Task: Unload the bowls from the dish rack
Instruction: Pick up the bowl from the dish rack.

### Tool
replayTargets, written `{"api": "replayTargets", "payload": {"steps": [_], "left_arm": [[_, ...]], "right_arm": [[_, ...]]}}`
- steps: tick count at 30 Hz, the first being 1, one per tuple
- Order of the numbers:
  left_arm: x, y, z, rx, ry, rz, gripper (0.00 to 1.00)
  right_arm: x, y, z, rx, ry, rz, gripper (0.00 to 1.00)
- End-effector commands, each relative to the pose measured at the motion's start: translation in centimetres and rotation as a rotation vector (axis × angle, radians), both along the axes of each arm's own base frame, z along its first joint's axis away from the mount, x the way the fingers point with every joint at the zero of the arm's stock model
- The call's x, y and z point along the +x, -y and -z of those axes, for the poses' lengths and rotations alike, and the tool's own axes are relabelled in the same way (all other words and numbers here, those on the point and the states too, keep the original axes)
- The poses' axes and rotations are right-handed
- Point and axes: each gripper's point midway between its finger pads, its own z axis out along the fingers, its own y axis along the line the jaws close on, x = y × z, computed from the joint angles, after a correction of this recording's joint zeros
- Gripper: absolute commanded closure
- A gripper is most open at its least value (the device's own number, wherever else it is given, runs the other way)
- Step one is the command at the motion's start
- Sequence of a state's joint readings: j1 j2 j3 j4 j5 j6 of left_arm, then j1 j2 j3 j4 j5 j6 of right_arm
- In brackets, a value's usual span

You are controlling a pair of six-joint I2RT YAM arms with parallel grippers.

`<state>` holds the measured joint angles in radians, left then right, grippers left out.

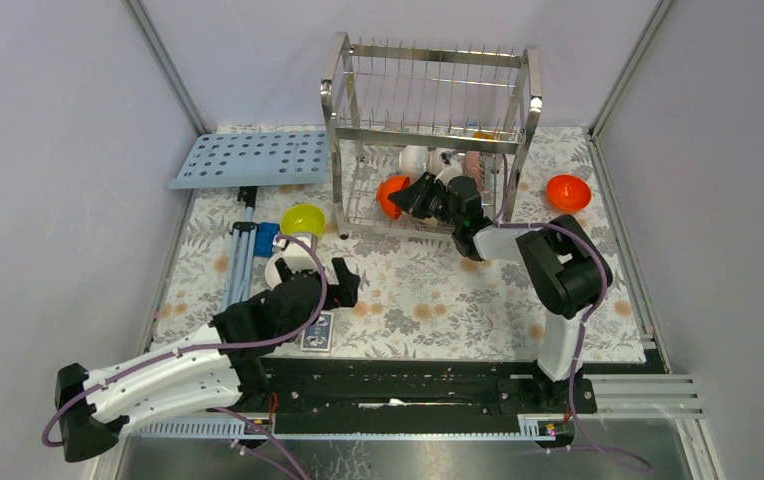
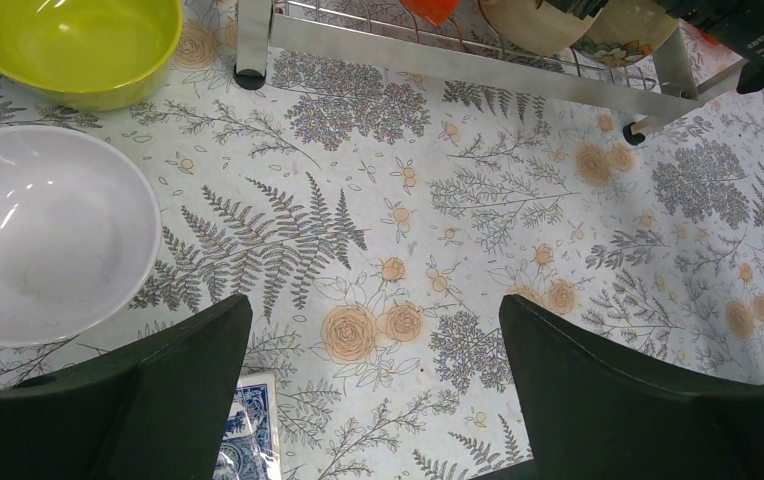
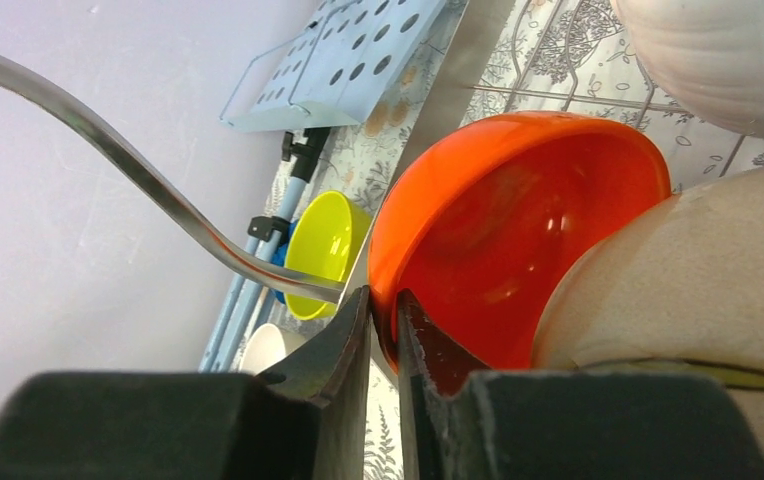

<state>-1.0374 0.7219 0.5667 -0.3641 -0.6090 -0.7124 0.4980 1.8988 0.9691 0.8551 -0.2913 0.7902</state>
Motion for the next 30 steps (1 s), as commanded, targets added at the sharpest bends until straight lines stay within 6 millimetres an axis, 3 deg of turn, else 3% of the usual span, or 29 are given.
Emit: {"api": "replayTargets", "payload": {"steps": [1, 14, 30], "left_arm": [[0.3, 0.4, -0.7, -0.045, 0.014, -0.005, 0.01], [0.2, 0.2, -0.9, -0.052, 0.018, -0.012, 0.01], [0.1, 0.1, -1.1, -0.063, 0.015, -0.013, 0.01]], "right_arm": [[-1.0, -1.0, -2.2, 0.145, 0.027, -0.077, 1.0], [-1.5, -1.8, -6.0, 0.306, 0.083, -0.136, 1.0], [-2.5, -2.1, -8.7, 0.425, 0.097, -0.194, 1.0]]}}
